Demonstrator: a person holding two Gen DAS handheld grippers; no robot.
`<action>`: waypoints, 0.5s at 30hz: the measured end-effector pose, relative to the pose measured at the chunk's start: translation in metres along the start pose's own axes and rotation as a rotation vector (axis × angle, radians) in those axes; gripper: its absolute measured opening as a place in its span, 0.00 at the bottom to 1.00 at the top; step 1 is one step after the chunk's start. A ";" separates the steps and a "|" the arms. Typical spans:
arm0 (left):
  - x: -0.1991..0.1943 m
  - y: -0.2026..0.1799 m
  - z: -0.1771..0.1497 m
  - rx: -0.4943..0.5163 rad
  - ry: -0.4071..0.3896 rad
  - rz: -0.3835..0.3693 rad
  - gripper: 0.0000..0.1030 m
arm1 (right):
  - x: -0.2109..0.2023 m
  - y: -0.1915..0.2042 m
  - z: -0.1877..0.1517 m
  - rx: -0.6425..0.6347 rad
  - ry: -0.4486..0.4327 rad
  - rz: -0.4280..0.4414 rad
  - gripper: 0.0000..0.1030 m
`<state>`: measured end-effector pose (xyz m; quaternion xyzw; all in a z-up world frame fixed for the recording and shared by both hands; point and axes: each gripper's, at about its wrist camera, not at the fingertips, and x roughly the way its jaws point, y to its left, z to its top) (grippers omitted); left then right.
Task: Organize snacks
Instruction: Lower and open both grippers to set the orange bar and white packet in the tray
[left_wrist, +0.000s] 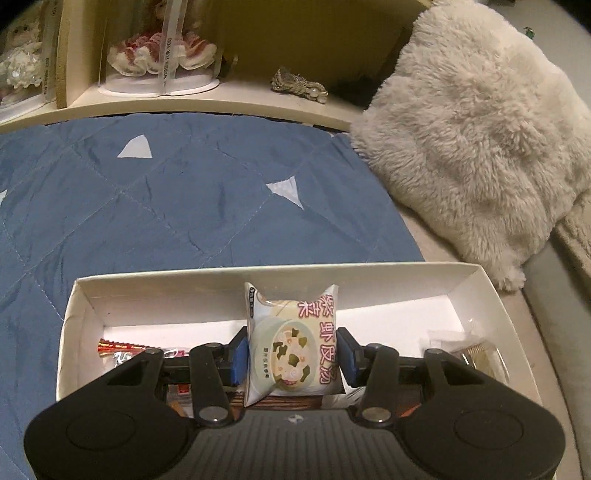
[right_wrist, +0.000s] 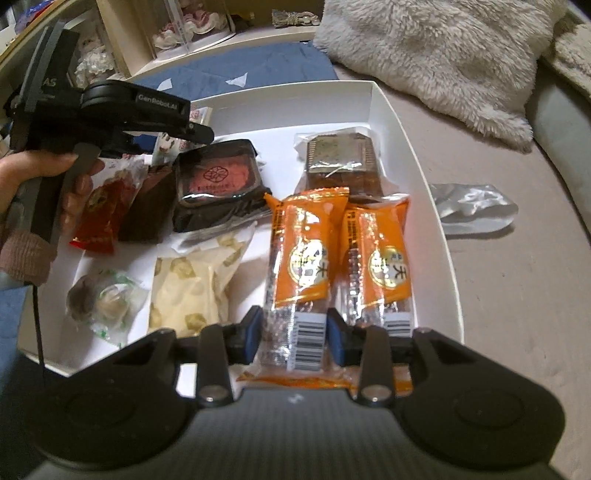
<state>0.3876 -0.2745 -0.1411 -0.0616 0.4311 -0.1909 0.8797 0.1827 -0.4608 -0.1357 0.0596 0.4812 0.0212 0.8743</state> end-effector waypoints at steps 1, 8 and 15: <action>-0.001 0.000 -0.001 0.003 0.005 0.000 0.48 | -0.001 0.002 -0.001 -0.007 0.007 0.000 0.41; -0.010 0.001 -0.003 0.014 0.022 0.003 0.49 | -0.002 0.011 -0.003 -0.048 0.054 0.026 0.41; -0.026 0.001 0.006 0.010 0.020 -0.006 0.63 | -0.010 0.006 0.003 -0.016 0.021 -0.002 0.56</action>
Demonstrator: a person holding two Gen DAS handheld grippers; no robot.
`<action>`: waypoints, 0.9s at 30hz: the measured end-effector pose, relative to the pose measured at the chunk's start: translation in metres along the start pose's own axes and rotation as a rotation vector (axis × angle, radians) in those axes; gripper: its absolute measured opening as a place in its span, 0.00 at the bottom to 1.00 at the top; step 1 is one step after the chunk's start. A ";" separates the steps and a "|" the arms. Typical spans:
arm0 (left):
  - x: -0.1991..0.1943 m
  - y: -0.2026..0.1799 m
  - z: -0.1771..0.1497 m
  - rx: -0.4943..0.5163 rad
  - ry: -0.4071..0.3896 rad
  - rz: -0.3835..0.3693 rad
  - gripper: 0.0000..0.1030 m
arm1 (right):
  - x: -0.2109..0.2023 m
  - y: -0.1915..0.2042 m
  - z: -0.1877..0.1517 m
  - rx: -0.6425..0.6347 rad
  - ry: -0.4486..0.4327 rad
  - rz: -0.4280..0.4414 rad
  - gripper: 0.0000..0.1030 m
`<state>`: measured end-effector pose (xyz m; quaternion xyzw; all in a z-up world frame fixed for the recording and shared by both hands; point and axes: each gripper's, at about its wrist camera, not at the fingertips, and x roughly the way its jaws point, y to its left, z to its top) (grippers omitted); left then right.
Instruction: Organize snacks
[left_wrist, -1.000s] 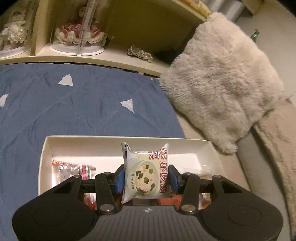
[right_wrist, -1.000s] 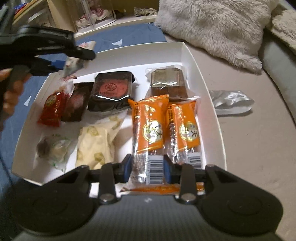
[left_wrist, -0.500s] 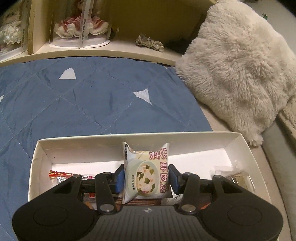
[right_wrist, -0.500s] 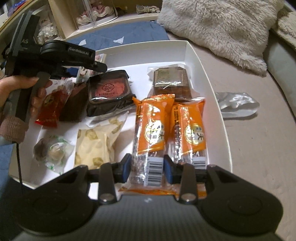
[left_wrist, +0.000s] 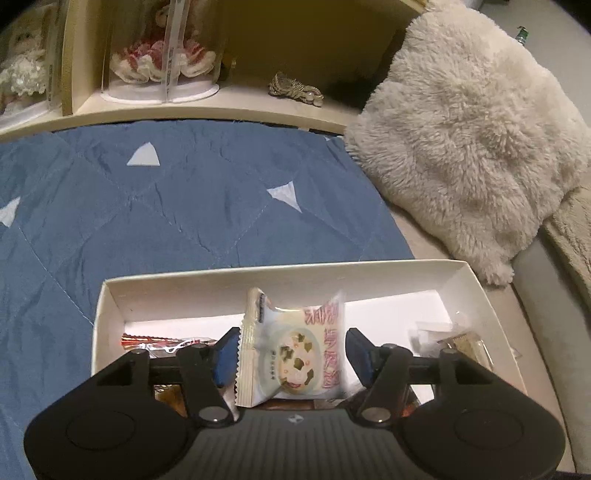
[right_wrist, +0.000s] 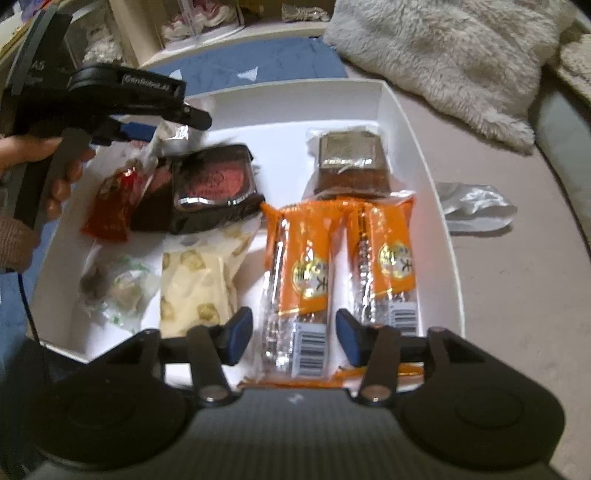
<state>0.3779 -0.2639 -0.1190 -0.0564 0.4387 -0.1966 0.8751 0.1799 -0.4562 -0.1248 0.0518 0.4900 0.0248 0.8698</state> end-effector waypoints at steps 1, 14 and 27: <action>-0.003 0.000 0.001 0.002 0.002 0.000 0.64 | -0.003 -0.001 0.001 0.005 -0.007 -0.001 0.56; -0.049 -0.016 -0.002 0.045 0.008 -0.006 0.85 | -0.049 0.005 0.000 0.045 -0.092 -0.011 0.68; -0.122 -0.025 -0.023 0.096 -0.013 0.004 1.00 | -0.087 0.021 -0.009 0.116 -0.200 -0.051 0.97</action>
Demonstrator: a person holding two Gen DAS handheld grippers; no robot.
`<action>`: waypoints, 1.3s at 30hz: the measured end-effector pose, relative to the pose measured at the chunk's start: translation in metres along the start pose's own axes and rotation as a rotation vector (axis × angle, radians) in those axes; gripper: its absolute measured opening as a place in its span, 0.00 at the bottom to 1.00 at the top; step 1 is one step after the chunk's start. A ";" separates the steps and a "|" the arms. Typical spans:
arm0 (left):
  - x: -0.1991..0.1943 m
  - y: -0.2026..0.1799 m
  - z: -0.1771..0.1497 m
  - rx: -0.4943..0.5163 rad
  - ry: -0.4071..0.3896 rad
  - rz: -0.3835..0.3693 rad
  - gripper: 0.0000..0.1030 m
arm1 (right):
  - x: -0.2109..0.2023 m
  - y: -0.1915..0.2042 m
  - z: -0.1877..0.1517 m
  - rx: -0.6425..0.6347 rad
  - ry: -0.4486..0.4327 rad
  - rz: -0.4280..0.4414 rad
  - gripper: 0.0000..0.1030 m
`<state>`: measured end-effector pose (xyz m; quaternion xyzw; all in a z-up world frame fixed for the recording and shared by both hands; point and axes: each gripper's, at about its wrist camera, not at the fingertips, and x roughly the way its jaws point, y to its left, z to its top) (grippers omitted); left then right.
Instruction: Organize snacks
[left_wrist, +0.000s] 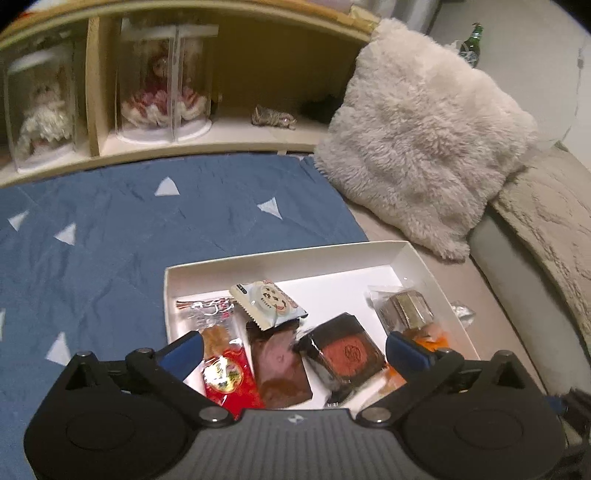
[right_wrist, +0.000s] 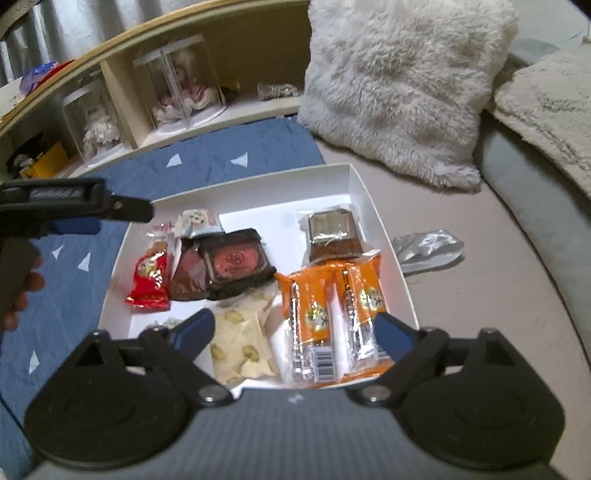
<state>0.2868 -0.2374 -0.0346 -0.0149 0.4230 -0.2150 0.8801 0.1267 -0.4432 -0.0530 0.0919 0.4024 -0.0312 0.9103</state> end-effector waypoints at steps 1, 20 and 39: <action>-0.006 0.000 -0.001 0.005 0.003 0.000 1.00 | -0.002 0.001 0.001 -0.003 -0.005 -0.008 0.99; -0.129 0.001 -0.054 0.054 -0.049 0.080 1.00 | -0.091 0.036 -0.020 0.008 -0.098 -0.057 0.99; -0.217 0.001 -0.119 0.110 -0.192 0.133 1.00 | -0.172 0.071 -0.068 -0.018 -0.193 -0.017 1.00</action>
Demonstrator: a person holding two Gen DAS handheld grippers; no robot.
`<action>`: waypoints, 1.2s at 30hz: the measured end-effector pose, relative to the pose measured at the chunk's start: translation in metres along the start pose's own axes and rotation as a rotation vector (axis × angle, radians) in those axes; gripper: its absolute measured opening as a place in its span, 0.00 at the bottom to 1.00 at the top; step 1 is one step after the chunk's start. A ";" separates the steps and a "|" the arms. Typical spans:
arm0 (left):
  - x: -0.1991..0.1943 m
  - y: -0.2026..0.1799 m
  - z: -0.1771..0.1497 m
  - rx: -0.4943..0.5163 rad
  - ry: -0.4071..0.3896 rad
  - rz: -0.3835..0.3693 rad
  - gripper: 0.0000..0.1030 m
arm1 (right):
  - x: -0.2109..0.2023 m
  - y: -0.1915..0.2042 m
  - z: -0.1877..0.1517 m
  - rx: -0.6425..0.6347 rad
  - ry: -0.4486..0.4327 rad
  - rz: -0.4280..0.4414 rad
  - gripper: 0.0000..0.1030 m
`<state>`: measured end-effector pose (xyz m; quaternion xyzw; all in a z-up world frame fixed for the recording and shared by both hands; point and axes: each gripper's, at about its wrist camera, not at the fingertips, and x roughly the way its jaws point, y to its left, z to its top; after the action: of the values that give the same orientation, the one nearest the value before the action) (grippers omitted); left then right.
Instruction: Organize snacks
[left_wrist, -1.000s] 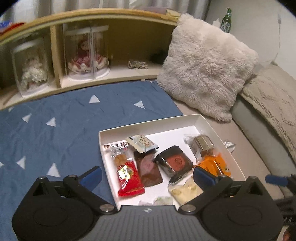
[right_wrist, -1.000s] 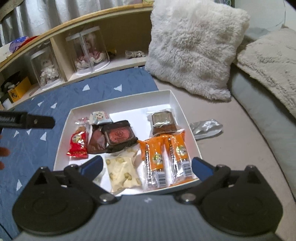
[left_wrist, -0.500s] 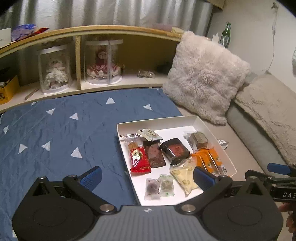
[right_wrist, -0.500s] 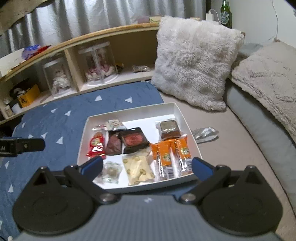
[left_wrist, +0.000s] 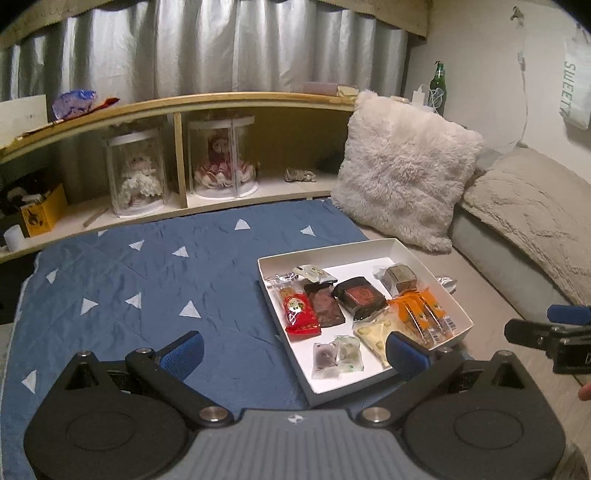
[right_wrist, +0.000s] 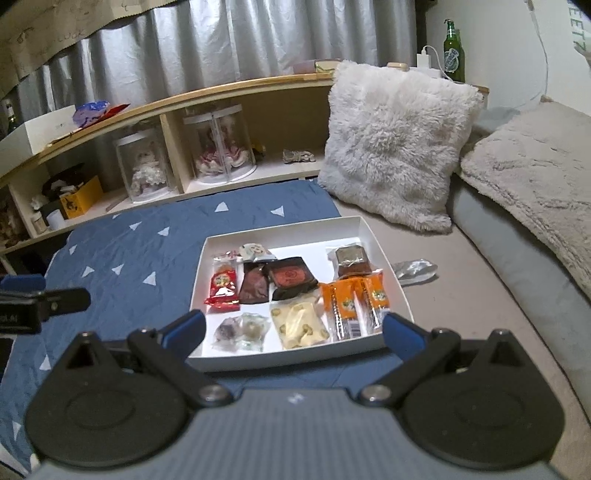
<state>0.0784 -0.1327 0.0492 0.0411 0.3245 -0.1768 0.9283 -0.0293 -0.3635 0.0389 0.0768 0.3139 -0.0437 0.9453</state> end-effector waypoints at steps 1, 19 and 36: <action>-0.004 0.001 -0.003 0.000 -0.002 0.002 1.00 | -0.004 0.002 -0.002 0.000 -0.004 -0.001 1.00; -0.037 0.011 -0.065 -0.004 -0.050 0.076 1.00 | -0.026 0.027 -0.052 -0.099 -0.041 0.001 1.00; -0.033 0.010 -0.095 -0.007 -0.109 0.102 1.00 | -0.020 0.027 -0.083 -0.123 -0.115 -0.058 0.99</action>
<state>0.0015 -0.0953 -0.0056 0.0445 0.2717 -0.1303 0.9525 -0.0907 -0.3215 -0.0119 0.0069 0.2631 -0.0563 0.9631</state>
